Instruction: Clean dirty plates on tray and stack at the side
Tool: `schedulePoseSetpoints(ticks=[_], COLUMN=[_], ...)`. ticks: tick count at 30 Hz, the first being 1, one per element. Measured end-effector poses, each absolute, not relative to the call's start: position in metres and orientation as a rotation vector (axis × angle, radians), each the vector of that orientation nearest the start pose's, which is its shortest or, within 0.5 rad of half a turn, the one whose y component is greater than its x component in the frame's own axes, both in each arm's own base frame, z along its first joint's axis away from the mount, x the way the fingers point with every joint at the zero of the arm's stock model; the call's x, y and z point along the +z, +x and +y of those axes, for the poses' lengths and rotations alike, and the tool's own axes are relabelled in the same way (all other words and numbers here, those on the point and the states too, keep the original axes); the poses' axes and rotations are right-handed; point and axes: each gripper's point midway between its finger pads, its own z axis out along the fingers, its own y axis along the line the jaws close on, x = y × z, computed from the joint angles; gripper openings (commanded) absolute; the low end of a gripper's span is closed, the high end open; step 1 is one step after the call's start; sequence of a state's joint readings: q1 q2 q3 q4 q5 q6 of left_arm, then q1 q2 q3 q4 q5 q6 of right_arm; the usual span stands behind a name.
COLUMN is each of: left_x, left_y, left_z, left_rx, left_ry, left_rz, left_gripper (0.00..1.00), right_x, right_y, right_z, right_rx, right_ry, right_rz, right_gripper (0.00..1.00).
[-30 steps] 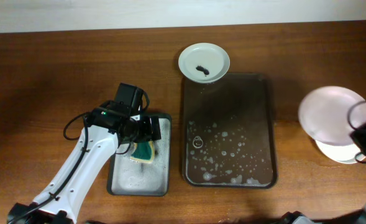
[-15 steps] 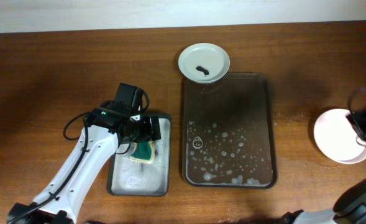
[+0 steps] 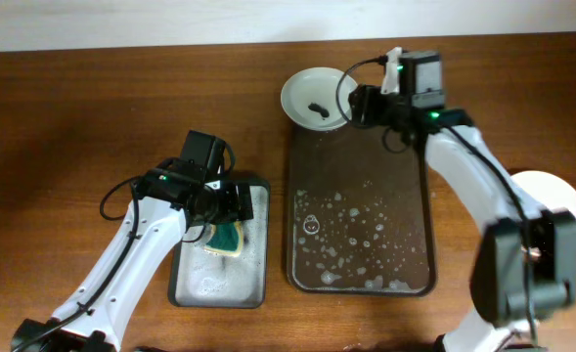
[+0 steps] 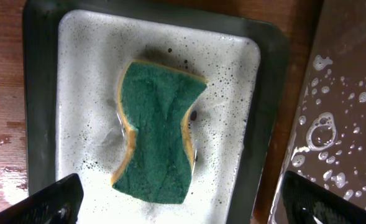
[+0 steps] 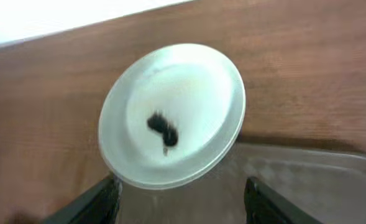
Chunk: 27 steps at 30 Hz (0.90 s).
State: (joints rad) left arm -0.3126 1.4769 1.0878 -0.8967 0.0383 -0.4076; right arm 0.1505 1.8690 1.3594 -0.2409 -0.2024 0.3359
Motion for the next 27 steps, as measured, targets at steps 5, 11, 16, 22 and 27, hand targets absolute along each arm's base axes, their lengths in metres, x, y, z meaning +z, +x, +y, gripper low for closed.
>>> schedulePoseSetpoints(ticks=[5, 11, 16, 22, 27], left_x=[0.103, 0.103, 0.103, 0.103, 0.103], left_y=[0.296, 0.297, 0.297, 0.297, 0.297], left_z=[-0.103, -0.103, -0.103, -0.103, -0.103], left_rx=[-0.198, -0.197, -0.198, -0.198, -0.197], left_ry=[-0.129, -0.129, -0.129, -0.129, -0.129], left_rz=[2.879, 2.879, 2.879, 2.879, 2.879], left_gripper=[1.0, 1.0, 1.0, 1.0, 1.0], right_x=[0.062, 0.024, 0.011, 0.038, 0.085], right_y=[0.526, 0.51, 0.486, 0.43, 0.36], right_z=[0.116, 0.116, 0.113, 0.076, 0.052], right_rx=[0.557, 0.575, 0.563, 0.438, 0.32], right_ry=[0.323, 0.439, 0.496, 0.545, 0.58], right_rz=[2.403, 2.516, 2.63, 2.806, 2.96], right_gripper=[0.66, 0.04, 0.04, 0.04, 0.39])
